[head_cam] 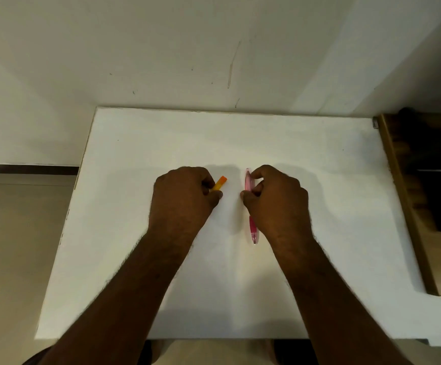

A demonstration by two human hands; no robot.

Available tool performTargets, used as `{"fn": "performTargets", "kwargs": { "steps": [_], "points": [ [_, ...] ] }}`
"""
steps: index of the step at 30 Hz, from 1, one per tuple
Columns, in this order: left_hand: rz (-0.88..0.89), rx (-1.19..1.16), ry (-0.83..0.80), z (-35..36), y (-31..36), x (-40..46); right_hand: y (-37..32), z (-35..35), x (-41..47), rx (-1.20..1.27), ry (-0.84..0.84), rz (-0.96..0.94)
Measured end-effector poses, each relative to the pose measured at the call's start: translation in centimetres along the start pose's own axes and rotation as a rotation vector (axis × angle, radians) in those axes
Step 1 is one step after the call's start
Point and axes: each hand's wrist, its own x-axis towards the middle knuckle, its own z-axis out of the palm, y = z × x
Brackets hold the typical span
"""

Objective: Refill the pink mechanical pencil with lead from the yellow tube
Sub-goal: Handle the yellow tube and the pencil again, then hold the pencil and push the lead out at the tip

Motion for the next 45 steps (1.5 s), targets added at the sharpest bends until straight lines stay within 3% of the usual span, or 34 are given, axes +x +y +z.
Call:
{"fn": "performTargets", "kwargs": {
  "steps": [7,17,24,27,45],
  "points": [
    [-0.095,-0.007,0.006,0.7,0.2,0.1,-0.3,-0.6,0.3,0.256,-0.049,0.113],
    [-0.093,-0.014,0.018,0.3,0.0,0.3,-0.8,-3.3,0.6,1.233,-0.065,0.223],
    [-0.032,-0.105,0.123,-0.1,0.6,-0.1,-1.1,-4.4,0.5,1.816,-0.269,0.133],
    [0.003,-0.143,0.171,-0.3,0.9,-0.2,-1.1,-4.5,0.5,1.88,-0.339,0.093],
    [0.082,-0.168,0.185,-0.3,1.1,-0.4,-1.9,-4.9,0.3,1.813,-0.254,0.028]
  ]
}}
